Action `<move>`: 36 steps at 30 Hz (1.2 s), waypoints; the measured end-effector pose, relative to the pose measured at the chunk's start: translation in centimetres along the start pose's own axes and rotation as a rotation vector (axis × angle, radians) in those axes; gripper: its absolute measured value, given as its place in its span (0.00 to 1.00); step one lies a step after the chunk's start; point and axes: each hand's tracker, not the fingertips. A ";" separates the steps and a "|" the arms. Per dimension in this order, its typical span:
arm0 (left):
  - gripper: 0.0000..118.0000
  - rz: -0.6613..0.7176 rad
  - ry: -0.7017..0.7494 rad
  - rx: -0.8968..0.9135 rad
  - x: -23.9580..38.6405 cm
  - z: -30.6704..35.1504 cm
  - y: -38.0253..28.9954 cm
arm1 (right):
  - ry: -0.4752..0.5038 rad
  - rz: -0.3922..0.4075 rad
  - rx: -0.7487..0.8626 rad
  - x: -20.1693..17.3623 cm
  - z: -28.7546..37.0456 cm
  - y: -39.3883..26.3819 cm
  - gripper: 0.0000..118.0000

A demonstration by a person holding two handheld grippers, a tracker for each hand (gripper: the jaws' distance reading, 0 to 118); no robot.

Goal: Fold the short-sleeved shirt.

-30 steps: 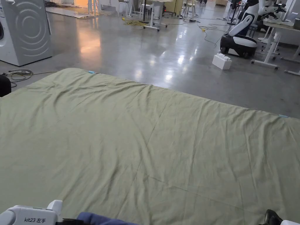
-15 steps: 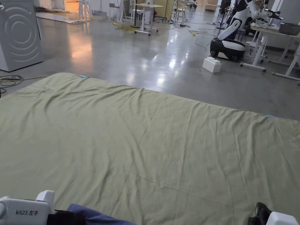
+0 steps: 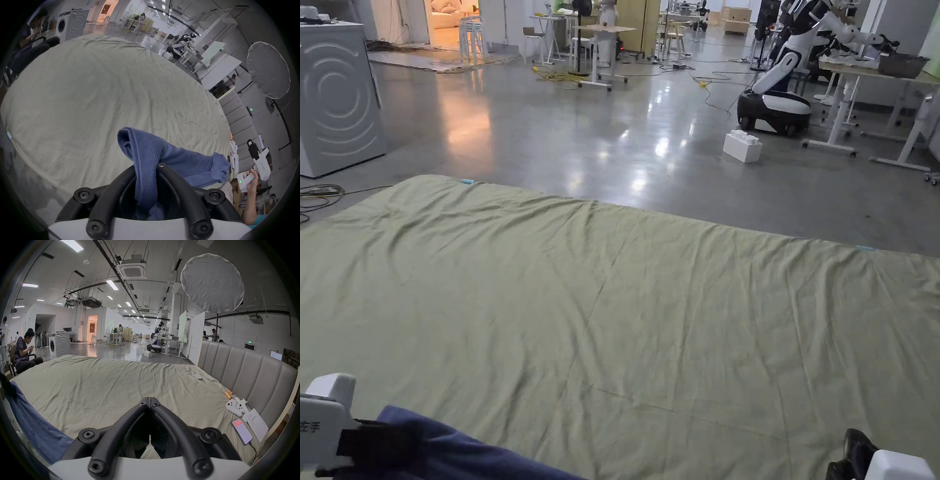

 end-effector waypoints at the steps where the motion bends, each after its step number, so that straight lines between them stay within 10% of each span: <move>1: 0.08 -0.011 -0.015 -0.001 1.1 0.2 -0.3 | 0.002 -0.005 0.000 0.0 0.0 -0.1 0.00; 14: 0.08 -0.008 -0.253 -0.070 14.4 -3.2 -3.3 | 0.012 -0.017 -0.013 1.0 0.7 -1.2 0.00; 32: 0.09 -0.114 -0.040 -0.289 21.7 -19.6 -9.6 | -0.043 -0.044 -0.063 4.1 1.5 -3.4 0.00; 36: 0.35 -0.073 -0.048 -0.274 21.7 -19.5 -9.7 | -0.041 -0.069 -0.085 4.1 1.5 -3.6 0.00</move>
